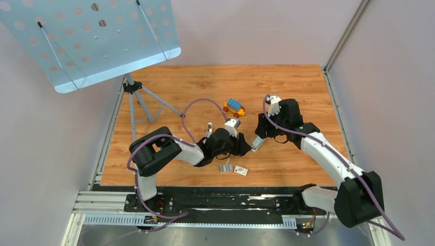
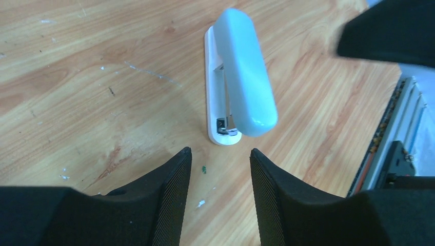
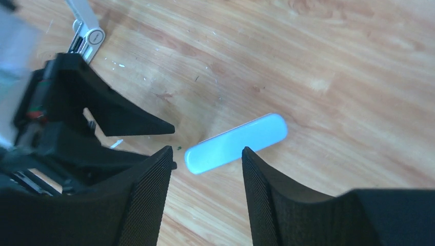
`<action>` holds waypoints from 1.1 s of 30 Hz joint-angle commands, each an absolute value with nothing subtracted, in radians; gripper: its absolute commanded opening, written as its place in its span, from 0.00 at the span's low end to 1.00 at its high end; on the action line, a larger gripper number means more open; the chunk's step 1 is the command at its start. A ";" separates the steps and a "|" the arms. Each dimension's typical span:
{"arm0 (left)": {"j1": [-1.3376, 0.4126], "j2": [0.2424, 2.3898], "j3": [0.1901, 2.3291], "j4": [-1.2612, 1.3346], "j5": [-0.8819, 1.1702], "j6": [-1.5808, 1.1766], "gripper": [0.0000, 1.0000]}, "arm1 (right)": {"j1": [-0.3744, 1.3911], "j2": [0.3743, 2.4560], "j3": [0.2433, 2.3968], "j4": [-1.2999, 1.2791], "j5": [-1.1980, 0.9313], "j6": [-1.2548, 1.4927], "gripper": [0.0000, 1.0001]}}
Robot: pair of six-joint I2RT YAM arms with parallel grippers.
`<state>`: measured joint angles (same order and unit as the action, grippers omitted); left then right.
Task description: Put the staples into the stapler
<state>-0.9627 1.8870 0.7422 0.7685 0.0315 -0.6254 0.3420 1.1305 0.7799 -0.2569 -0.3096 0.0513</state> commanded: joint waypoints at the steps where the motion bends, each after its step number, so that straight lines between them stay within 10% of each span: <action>1: -0.955 1.811 0.720 0.779 0.002 -0.631 0.50 | 0.339 1.243 0.849 -0.363 -0.269 0.259 0.54; 33: -0.951 1.649 0.670 0.604 -0.071 -0.563 0.51 | 0.354 1.431 0.798 -0.434 -0.201 0.385 0.40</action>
<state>-0.9569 1.7351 0.6994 0.6720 -0.0105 -0.6010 0.3447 1.4250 0.8104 -0.3489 -0.2607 0.4110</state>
